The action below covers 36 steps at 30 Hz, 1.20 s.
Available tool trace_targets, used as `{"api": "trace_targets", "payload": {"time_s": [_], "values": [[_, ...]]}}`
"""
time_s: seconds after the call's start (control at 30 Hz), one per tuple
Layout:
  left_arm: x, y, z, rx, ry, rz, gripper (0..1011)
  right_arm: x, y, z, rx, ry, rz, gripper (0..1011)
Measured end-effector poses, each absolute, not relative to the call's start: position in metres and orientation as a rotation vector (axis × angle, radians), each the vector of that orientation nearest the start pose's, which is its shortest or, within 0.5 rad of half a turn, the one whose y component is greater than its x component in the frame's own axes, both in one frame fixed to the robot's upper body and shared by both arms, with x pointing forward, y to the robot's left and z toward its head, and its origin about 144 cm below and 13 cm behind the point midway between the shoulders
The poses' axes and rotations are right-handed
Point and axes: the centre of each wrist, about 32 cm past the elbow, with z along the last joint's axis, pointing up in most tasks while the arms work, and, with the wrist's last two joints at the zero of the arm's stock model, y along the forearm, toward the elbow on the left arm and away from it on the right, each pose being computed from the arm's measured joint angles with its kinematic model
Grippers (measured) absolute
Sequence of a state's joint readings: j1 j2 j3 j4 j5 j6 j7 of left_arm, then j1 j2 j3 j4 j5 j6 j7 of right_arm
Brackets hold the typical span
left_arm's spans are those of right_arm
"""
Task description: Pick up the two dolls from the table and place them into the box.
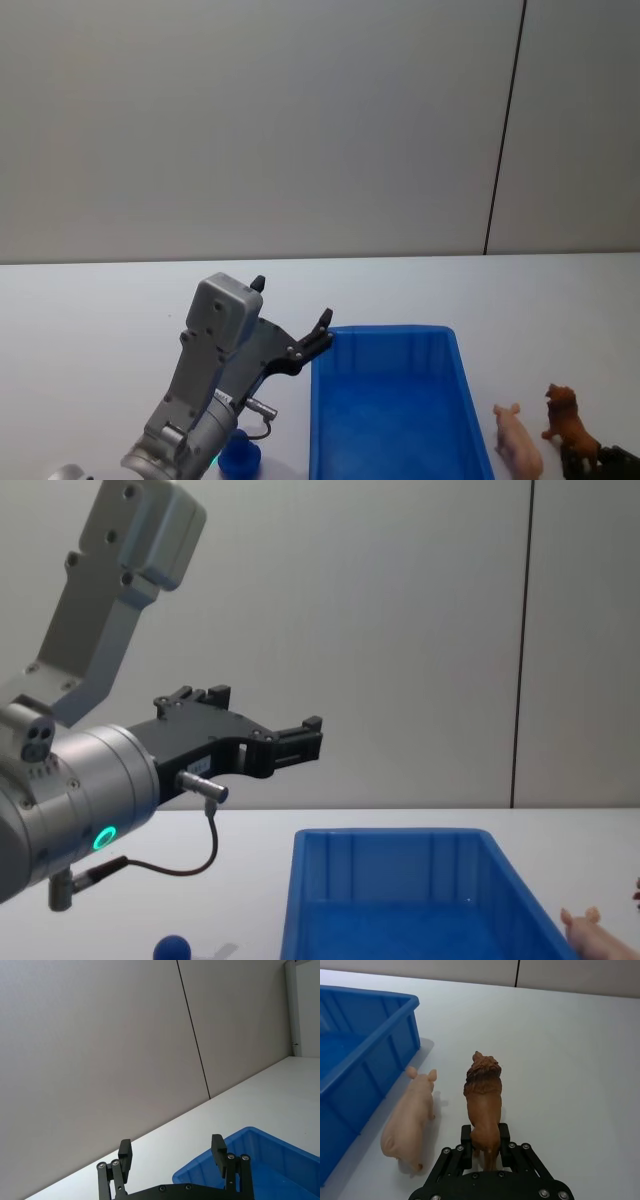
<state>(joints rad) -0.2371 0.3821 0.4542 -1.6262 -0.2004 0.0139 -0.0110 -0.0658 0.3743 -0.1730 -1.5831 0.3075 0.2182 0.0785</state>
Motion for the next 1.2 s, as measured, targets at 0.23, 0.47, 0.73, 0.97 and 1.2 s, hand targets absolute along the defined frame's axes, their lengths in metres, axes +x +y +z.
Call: {"api": "trace_targets", "payload": {"time_s": [0.23,0.47,0.73,0.97,1.2], "values": [[0.492,0.198,1.204,0.061,-0.268,1.124,1001,0.433,-0.278,1.131,-0.278,0.173,-1.311,281],[0.492,0.198,1.204,0.061,-0.268,1.124,1001,0.431,-0.27,1.149,-0.232,0.117,-1.3,281],[0.492,0.198,1.204,0.061,-0.268,1.124,1001,0.434,-0.258,1.166,-0.19,0.064,-1.256,281],[0.492,0.198,1.204,0.061,-0.268,1.124,1001,0.441,-0.241,1.175,-0.165,0.033,-1.183,281],[0.492,0.198,1.204,0.061,-0.268,1.124,1001,0.452,-0.221,1.175,-0.166,0.027,-1.101,281]]}}
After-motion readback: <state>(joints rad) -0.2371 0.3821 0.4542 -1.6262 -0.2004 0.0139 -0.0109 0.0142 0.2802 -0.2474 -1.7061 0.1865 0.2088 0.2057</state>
